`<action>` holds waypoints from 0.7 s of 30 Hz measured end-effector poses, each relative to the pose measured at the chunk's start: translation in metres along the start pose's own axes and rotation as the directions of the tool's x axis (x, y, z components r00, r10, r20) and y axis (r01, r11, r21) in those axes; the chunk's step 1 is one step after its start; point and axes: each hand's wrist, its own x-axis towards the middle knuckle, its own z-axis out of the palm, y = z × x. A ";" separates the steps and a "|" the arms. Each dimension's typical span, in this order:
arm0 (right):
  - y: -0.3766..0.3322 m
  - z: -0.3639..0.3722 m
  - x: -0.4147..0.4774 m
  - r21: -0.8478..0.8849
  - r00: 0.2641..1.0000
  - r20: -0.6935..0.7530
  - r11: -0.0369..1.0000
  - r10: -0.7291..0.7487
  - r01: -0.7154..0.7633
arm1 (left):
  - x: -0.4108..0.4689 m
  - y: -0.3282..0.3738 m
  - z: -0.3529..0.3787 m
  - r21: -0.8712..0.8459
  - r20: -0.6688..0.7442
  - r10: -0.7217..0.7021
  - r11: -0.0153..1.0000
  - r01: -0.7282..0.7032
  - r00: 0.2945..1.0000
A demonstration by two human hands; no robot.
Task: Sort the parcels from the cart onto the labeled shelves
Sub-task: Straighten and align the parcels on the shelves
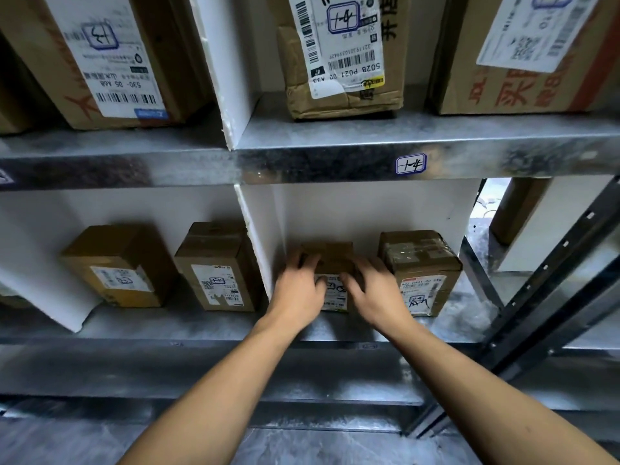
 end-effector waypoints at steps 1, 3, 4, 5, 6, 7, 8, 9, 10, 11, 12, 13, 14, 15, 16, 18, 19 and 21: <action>-0.003 -0.004 0.000 -0.009 1.000 -0.013 1.000 -0.015 0.015 | 0.000 0.001 -0.003 -0.005 -0.018 0.027 1.000 -0.027 0.999; -0.007 -0.016 -0.002 -0.044 0.999 -0.025 0.998 -0.046 0.045 | 0.001 0.004 -0.011 -0.017 -0.056 0.086 0.996 -0.087 0.995; -0.009 -0.022 -0.004 -0.069 0.998 -0.029 0.996 -0.060 0.058 | 0.001 0.006 -0.014 -0.023 -0.075 0.112 0.993 -0.114 0.991; -0.010 -0.028 -0.006 -0.094 0.997 -0.036 0.993 -0.075 0.071 | 0.002 0.009 -0.016 -0.027 -0.095 0.133 0.990 -0.136 0.987; -0.011 -0.035 -0.008 -0.119 0.995 -0.048 0.989 -0.088 0.082 | 0.004 0.011 -0.017 -0.030 -0.117 0.151 0.987 -0.156 0.982; -0.011 -0.043 -0.011 -0.149 0.993 -0.066 0.985 -0.100 0.089 | 0.006 0.014 -0.017 -0.037 -0.138 0.172 0.983 -0.179 0.975; -0.011 -0.050 -0.013 -0.187 0.990 -0.089 0.978 -0.112 0.094 | 0.008 0.017 -0.016 -0.050 -0.152 0.193 0.978 -0.202 0.969; -0.009 -0.057 -0.015 -0.229 0.986 -0.112 0.969 -0.120 0.092 | 0.010 0.021 -0.014 -0.062 -0.156 0.209 0.973 -0.221 0.965; -0.006 -0.064 -0.017 -0.270 0.985 -0.127 0.959 -0.120 0.082 | 0.011 0.027 -0.011 -0.067 -0.149 0.220 0.970 -0.232 0.964; -0.001 -0.071 -0.018 -0.307 0.984 -0.137 0.950 -0.110 0.064 | 0.013 0.033 -0.007 -0.069 -0.141 0.233 0.967 -0.244 0.962; 0.005 -0.078 -0.019 -0.339 0.984 -0.146 0.940 -0.104 0.049 | 0.014 0.040 -0.004 -0.069 -0.136 0.249 0.963 -0.260 0.959; 0.013 -0.086 -0.020 -0.360 0.984 -0.148 0.932 -0.098 0.039 | 0.015 0.047 0.000 -0.068 -0.129 0.264 0.959 -0.274 0.956; 0.021 -0.094 -0.020 -0.371 0.987 -0.145 0.929 -0.073 0.014 | 0.015 0.055 0.004 -0.073 -0.111 0.272 0.957 -0.281 0.956; 0.029 -0.102 -0.021 -0.375 0.990 -0.140 0.927 -0.031 -0.024 | 0.015 0.063 0.008 -0.083 -0.088 0.282 0.954 -0.289 0.955; 0.038 -0.109 -0.022 -0.374 0.991 -0.130 0.926 0.013 -0.061 | 0.015 0.071 0.012 -0.095 -0.065 0.293 0.950 -0.298 0.954; 0.056 -0.119 -0.026 -0.353 0.991 -0.109 0.928 0.082 -0.115 | 0.014 0.085 0.021 -0.104 -0.025 0.313 0.944 -0.314 0.949; 0.063 -0.121 -0.028 -0.340 0.989 -0.101 0.930 0.112 -0.140 | 0.013 0.092 0.025 -0.103 -0.005 0.319 0.943 -0.318 0.948; 0.074 -0.123 -0.030 -0.304 0.985 -0.087 0.937 0.150 -0.170 | 0.014 0.102 0.033 -0.101 0.028 0.317 0.944 -0.313 0.948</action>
